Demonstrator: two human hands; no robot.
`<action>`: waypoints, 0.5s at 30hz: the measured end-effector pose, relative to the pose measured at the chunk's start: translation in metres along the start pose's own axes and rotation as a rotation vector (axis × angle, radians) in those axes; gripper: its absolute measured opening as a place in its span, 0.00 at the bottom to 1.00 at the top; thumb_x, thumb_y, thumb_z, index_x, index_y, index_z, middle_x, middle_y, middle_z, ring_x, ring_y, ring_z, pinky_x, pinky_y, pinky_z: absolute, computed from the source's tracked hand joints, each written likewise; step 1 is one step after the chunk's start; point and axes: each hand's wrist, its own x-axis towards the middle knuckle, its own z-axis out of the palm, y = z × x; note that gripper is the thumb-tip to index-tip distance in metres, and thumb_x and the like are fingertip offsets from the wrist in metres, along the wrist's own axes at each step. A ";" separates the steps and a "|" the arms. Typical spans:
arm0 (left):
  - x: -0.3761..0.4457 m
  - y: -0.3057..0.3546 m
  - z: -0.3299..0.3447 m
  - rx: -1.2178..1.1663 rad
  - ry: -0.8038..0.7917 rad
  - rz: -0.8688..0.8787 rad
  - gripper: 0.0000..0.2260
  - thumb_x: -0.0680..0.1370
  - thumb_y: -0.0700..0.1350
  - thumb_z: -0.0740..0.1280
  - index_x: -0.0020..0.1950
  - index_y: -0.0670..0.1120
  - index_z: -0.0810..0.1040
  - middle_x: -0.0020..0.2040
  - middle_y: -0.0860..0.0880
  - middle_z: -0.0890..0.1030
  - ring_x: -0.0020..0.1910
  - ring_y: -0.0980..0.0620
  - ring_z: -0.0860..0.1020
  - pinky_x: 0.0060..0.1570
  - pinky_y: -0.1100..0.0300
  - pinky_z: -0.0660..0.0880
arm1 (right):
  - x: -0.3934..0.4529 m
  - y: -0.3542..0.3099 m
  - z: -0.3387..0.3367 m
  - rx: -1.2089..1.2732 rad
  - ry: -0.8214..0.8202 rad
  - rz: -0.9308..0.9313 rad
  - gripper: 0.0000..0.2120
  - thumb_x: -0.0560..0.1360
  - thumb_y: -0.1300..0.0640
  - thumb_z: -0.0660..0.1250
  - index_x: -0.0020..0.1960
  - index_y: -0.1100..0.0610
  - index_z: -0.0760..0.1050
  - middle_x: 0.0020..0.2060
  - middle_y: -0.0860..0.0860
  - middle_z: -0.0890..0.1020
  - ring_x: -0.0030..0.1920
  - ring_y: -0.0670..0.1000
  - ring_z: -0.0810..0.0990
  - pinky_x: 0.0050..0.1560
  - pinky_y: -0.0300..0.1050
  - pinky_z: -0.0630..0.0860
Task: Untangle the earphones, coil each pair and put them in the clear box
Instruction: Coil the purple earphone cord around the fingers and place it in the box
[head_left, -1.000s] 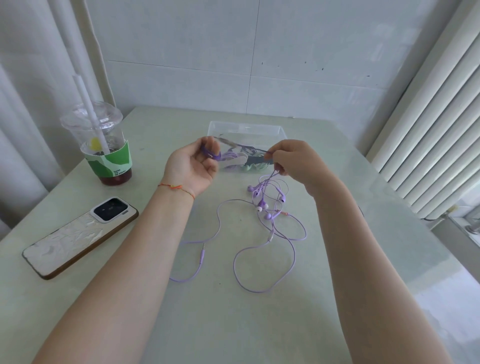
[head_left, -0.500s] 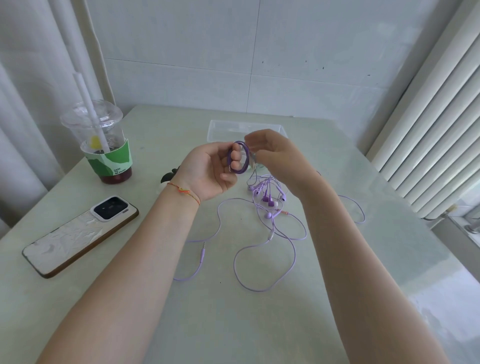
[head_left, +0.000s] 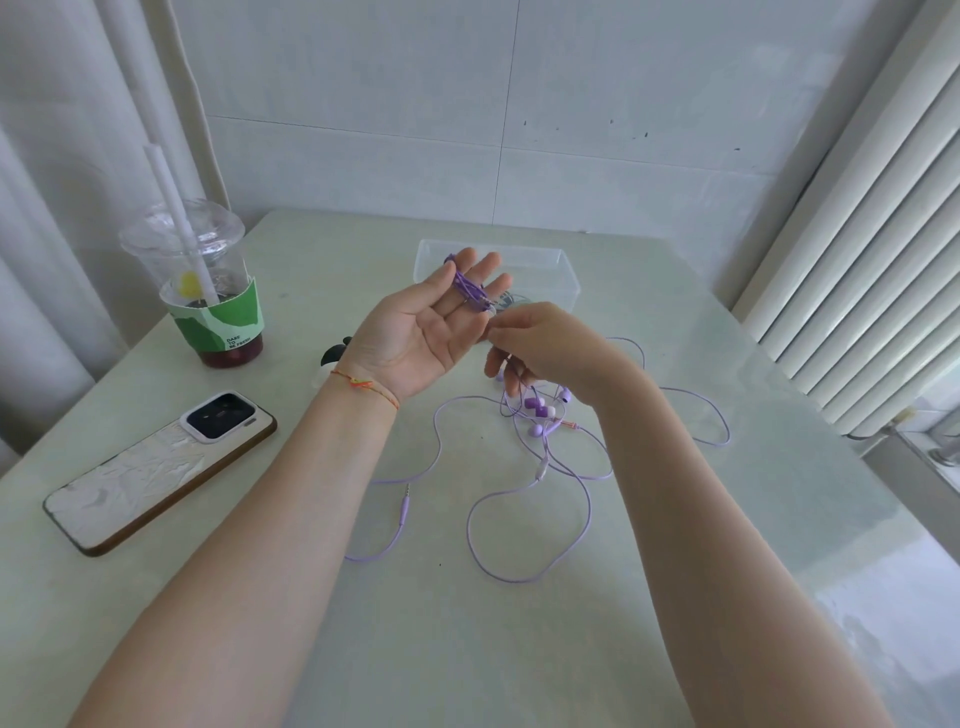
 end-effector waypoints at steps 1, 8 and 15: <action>0.000 0.000 0.000 0.018 0.016 -0.001 0.09 0.79 0.42 0.64 0.57 0.44 0.79 0.65 0.46 0.79 0.65 0.46 0.77 0.43 0.60 0.81 | -0.001 0.000 0.001 -0.027 -0.006 -0.005 0.11 0.80 0.59 0.59 0.43 0.53 0.78 0.35 0.53 0.82 0.27 0.51 0.77 0.34 0.40 0.74; 0.002 0.004 -0.002 0.293 0.176 -0.024 0.15 0.80 0.46 0.62 0.64 0.43 0.78 0.63 0.46 0.80 0.62 0.49 0.79 0.42 0.55 0.81 | -0.005 -0.006 -0.007 -0.106 0.077 -0.046 0.07 0.75 0.61 0.64 0.42 0.60 0.80 0.28 0.50 0.78 0.26 0.49 0.77 0.38 0.42 0.74; 0.000 0.003 -0.001 0.561 0.163 -0.151 0.20 0.77 0.51 0.64 0.67 0.46 0.77 0.58 0.45 0.83 0.60 0.47 0.81 0.38 0.56 0.79 | -0.006 -0.008 -0.019 0.009 0.219 -0.133 0.07 0.75 0.61 0.63 0.40 0.60 0.78 0.29 0.51 0.80 0.29 0.49 0.78 0.38 0.41 0.75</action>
